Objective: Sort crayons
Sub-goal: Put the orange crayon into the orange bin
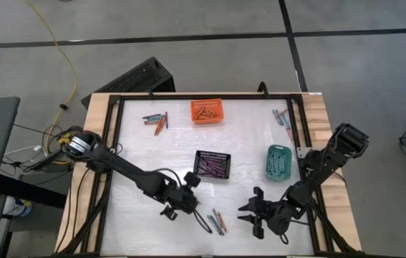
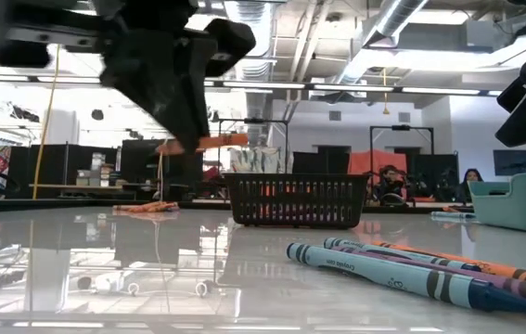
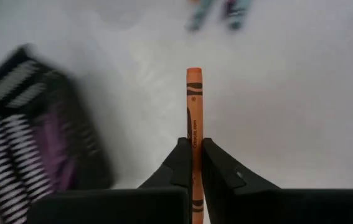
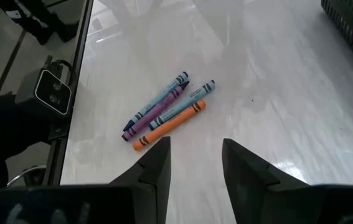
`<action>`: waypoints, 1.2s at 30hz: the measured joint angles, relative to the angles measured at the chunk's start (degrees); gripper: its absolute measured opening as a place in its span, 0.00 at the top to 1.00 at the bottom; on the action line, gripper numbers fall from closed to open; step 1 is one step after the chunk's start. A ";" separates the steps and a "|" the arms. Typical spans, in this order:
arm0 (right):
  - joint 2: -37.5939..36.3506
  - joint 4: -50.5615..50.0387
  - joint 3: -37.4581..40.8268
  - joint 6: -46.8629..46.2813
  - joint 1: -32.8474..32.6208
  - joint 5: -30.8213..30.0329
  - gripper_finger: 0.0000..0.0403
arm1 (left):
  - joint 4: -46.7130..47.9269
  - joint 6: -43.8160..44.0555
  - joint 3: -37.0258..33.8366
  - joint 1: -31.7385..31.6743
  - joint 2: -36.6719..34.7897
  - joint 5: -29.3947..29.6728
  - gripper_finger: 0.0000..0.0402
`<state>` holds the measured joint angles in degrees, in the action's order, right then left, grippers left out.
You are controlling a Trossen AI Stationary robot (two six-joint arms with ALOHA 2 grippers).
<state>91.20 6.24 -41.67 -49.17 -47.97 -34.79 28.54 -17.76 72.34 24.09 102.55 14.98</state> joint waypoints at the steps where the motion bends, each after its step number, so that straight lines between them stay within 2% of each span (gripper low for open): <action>1: 0.00 0.00 0.00 0.00 0.00 -0.02 0.66 | 0.19 -0.31 0.00 -0.51 -0.80 1.07 1.00; 10: 0.00 0.00 0.00 0.09 0.00 -0.30 0.66 | 0.30 -4.72 0.07 -8.12 -8.39 7.77 1.00; 20: 0.00 0.00 0.00 0.92 0.00 -1.55 0.66 | -3.61 -13.79 0.13 -23.22 -12.33 7.76 1.00; 28: 0.00 -0.82 0.00 1.07 0.10 -1.55 0.66 | -9.67 -20.24 0.15 -37.40 -12.29 0.33 1.00; 36: 0.00 -1.18 0.00 0.31 0.85 -1.54 0.66 | -17.90 -22.11 0.17 -49.63 -10.92 -13.52 1.00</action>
<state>91.20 5.06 -41.67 -48.85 -47.11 -36.33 10.64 -39.88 72.51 -25.54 91.63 1.46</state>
